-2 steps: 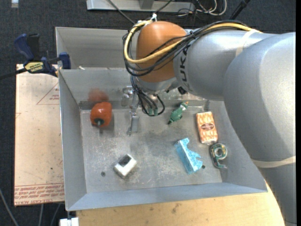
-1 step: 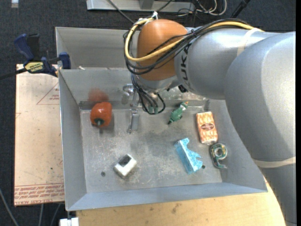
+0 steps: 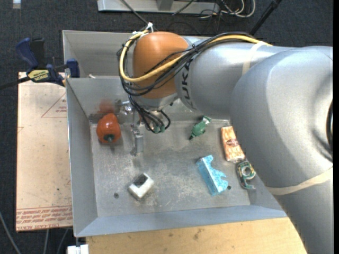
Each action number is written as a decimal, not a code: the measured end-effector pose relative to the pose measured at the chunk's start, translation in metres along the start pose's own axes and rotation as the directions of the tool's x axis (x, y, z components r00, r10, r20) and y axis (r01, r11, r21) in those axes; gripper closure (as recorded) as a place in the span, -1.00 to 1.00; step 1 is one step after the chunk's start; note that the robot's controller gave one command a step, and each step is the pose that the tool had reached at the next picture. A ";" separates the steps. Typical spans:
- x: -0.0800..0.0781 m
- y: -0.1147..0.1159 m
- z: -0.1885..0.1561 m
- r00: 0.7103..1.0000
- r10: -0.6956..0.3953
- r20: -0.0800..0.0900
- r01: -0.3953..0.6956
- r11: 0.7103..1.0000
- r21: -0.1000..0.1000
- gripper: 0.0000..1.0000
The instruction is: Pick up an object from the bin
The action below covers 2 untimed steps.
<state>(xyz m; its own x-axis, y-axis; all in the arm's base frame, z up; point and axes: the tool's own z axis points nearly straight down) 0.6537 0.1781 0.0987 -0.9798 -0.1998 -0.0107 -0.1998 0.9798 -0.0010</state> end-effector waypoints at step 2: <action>0.000 0.041 -0.006 0.984 0.176 -0.007 -0.176 0.984 0.000 -1.00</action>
Offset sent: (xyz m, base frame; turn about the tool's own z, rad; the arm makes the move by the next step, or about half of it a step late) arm -0.0105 0.0678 0.0044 -0.4085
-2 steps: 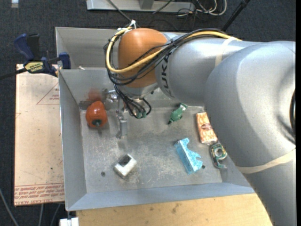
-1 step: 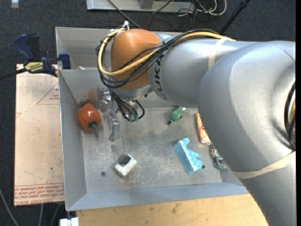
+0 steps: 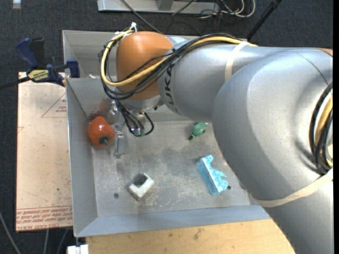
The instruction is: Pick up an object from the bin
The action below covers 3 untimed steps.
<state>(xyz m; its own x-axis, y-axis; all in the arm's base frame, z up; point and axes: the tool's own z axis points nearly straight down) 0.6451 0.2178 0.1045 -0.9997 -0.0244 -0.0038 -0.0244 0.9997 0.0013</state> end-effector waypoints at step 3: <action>0.005 0.027 0.033 0.837 -0.546 -0.003 0.546 0.837 0.003 1.00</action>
Offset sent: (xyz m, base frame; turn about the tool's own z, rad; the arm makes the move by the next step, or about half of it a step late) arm -0.0078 0.0294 -0.0345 -0.5816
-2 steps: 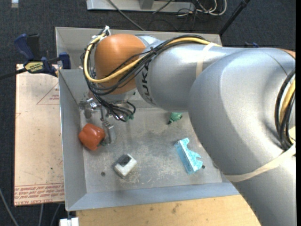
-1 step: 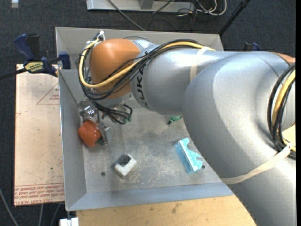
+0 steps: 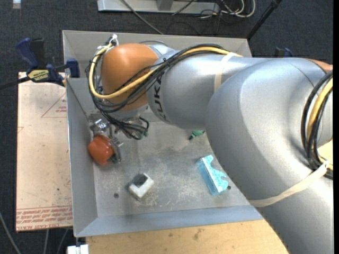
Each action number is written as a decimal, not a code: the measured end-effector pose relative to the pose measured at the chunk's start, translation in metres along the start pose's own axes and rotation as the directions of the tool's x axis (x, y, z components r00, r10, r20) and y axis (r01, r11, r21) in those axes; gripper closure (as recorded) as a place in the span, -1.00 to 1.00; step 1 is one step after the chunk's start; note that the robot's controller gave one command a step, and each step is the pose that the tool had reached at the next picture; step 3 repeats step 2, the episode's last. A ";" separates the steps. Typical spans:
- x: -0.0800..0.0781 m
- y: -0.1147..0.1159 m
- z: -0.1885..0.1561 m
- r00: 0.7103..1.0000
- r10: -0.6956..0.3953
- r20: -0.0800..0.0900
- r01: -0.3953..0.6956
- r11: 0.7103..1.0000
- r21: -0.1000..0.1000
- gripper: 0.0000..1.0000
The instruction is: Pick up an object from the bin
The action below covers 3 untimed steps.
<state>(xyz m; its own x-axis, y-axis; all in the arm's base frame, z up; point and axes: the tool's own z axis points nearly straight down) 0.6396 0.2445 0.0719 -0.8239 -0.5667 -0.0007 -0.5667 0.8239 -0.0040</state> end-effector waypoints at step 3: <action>0.002 0.002 -0.025 1.000 0.000 -0.006 0.000 1.000 -0.006 1.00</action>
Offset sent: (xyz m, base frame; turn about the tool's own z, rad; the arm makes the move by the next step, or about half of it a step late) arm -0.0001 0.0000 0.0237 0.0000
